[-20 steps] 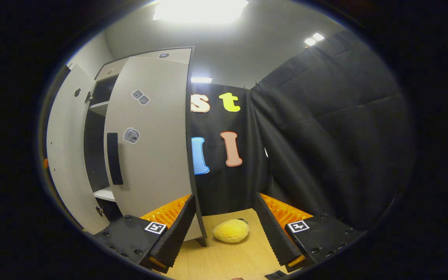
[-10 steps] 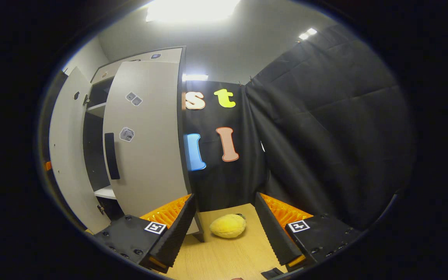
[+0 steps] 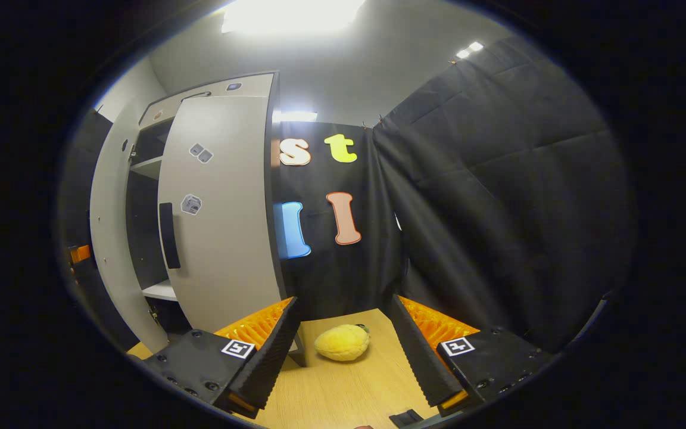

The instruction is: Grasp the bottle in the cabinet with the left hand and place it on the coaster, then close the right door with the right hand and the left door with the left hand.

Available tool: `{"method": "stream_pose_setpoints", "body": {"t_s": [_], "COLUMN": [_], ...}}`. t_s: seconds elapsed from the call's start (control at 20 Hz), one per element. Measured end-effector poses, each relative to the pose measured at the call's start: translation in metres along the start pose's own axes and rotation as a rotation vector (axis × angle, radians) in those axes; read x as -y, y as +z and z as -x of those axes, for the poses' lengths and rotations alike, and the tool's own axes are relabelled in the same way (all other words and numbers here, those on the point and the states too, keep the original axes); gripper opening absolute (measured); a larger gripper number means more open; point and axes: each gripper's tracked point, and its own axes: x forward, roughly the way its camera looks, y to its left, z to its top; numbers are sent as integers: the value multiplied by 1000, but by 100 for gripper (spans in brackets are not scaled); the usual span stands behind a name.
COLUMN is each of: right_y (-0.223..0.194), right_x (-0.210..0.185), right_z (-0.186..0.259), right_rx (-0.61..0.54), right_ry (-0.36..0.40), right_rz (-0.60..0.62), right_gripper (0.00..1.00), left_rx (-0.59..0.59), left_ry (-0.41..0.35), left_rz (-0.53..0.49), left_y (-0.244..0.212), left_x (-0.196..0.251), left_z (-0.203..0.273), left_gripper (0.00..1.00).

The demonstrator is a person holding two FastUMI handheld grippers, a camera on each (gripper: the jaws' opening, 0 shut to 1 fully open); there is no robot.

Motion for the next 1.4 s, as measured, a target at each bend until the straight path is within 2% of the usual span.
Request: {"method": "stream_pose_setpoints", "body": {"t_s": [0.05, 0.1, 0.2, 0.25, 0.3, 0.35, 0.45, 0.5, 0.55, 0.6, 0.75, 0.8, 1.15, 1.4], "right_y": [-3, -4, -6, -8, -10, -14, -13, -13, -14, -15, -18, -16, -2, 2], "right_x": [9, 13, 18, 20, 20, 19, 19, 18, 18, 17, 7, 3, -25, -45], "right_z": [3, 5, 10, 12, 13, 15, 16, 16, 17, 17, 18, 17, 18, 22], "right_rx": [-1, -3, -7, -12, -19, -23, -30, -32, -33, -36, -40, -37, -1, 19], "right_ry": [-7, -10, -18, -20, -17, -14, -8, -4, 2, 9, 31, 41, 125, 176], "right_rz": [0, -1, -1, 0, 1, 2, 11, 17, 23, 30, 46, 48, 56, 71], "right_gripper": [97, 97, 97, 97, 97, 97, 97, 97, 97, 97, 98, 98, 98, 98], "left_rx": [9, 20, 40, 45, 48, 48, 59, 66, 70, 71, 67, 68, 77, 54], "left_ry": [-8, -16, -39, -58, -80, -93, -87, -81, -78, -77, -80, -74, -21, 26], "left_rz": [-2, -8, -16, -13, -11, -14, -46, -60, -67, -68, -66, -72, -109, -117], "left_y": [4, 5, 11, 13, 15, 15, 14, 12, 12, 10, 9, 12, 26, 17], "left_x": [13, 25, 46, 60, 72, 84, 96, 99, 101, 101, 98, 94, 51, 12], "left_z": [-5, -4, -12, -17, -23, -27, -34, -34, -33, -35, -34, -32, 17, 60], "left_gripper": [96, 89, 89, 96, 96, 89, 89, 96, 96, 89, 89, 96, 96, 96]}}
